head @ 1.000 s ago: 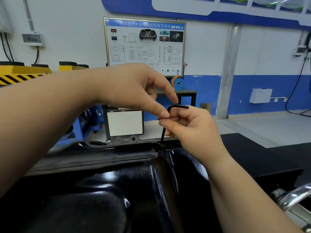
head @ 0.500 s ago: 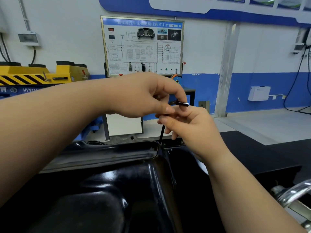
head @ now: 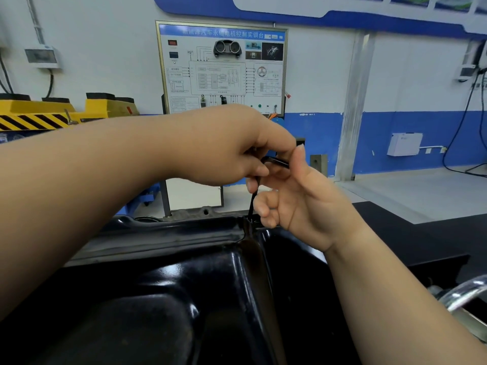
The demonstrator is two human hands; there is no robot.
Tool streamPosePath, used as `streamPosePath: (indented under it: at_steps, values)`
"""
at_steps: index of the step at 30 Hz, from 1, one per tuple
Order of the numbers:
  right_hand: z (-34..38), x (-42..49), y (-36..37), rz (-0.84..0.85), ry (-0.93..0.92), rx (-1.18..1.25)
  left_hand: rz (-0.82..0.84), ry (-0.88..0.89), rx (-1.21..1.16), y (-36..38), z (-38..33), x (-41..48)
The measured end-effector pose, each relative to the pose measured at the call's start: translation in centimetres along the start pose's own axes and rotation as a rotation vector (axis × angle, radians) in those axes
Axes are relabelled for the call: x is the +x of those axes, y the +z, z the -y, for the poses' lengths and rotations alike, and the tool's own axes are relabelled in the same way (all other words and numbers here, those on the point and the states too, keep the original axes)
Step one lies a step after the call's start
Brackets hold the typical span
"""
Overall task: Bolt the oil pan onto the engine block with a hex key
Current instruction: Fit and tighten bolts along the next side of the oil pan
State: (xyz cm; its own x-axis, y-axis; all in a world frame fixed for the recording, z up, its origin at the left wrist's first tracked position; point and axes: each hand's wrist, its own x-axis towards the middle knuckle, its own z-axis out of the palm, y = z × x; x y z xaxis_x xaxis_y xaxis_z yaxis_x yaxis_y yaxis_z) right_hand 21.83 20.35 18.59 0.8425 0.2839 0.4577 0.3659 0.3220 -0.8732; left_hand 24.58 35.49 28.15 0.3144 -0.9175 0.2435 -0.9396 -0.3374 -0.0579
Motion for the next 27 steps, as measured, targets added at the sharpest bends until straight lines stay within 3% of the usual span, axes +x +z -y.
streamPosePath:
  at_steps: [11, 20, 27]
  values:
    - [-0.4, 0.0, -1.2, 0.167, 0.184, 0.188, -0.063, 0.045, 0.229, -0.1, -0.5, 0.0]
    - [-0.9, 0.3, -2.0, 0.275, 0.218, 0.249, 0.008, 0.003, -0.091, -0.2, 0.6, -0.1]
    - [-0.8, 0.3, -2.6, 0.33, 0.215, 0.124, 0.054, 0.005, -0.261, 0.5, 1.4, -0.2]
